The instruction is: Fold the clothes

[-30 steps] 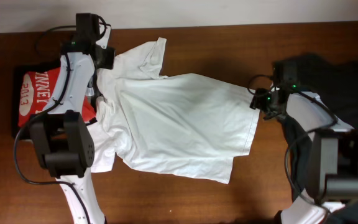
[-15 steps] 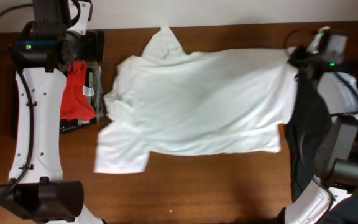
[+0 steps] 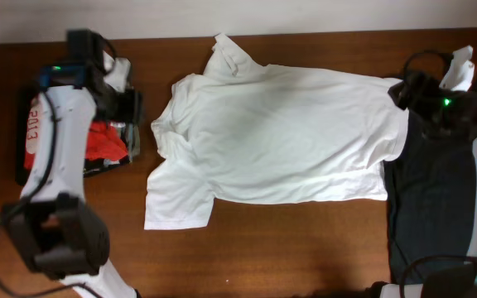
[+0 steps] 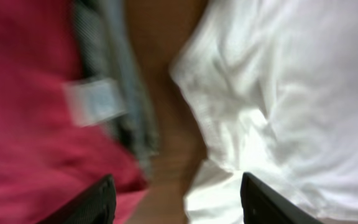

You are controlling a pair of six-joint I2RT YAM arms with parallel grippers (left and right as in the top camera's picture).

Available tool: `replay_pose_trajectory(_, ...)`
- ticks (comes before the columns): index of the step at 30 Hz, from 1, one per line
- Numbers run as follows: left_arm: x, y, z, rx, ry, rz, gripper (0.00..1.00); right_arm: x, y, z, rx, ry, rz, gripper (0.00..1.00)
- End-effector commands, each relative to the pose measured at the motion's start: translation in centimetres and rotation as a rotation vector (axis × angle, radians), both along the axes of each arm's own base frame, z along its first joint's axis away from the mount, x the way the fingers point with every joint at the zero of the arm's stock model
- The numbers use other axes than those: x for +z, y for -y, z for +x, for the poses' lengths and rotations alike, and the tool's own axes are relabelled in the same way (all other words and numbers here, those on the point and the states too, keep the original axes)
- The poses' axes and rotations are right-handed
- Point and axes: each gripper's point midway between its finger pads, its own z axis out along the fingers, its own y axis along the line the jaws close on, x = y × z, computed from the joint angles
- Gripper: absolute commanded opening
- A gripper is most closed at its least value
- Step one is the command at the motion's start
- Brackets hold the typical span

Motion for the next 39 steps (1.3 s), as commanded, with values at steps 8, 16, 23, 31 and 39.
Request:
replay_pose_trajectory(8,-12.8,5.4,-5.3,-0.126,-0.218,-0.096,0.24,-2.8,-1.7,-2.9,0.049,-0.178,-0.028,0.76)
replay_pose_trajectory(16,-4.6,-5.3,-5.1,0.296,-0.07,0.035,0.0,-17.3,-2.8,-9.5,-0.002,-0.552,0.046,0.61)
replay_pose_trajectory(23,-4.5,-4.1,-5.0,0.269,-0.071,0.025,0.31,-23.9,-8.5,-14.1,0.054,-0.6,0.23,0.54)
replay_pose_trajectory(31,-4.6,-4.1,-5.1,0.269,-0.076,0.025,0.55,-17.9,-4.1,-15.5,0.011,-0.712,-0.126,0.04)
replay_pose_trajectory(39,-2.0,-4.0,-6.3,0.269,-0.047,0.025,0.59,-10.0,-3.4,-21.3,-0.013,-0.734,-0.221,0.35)
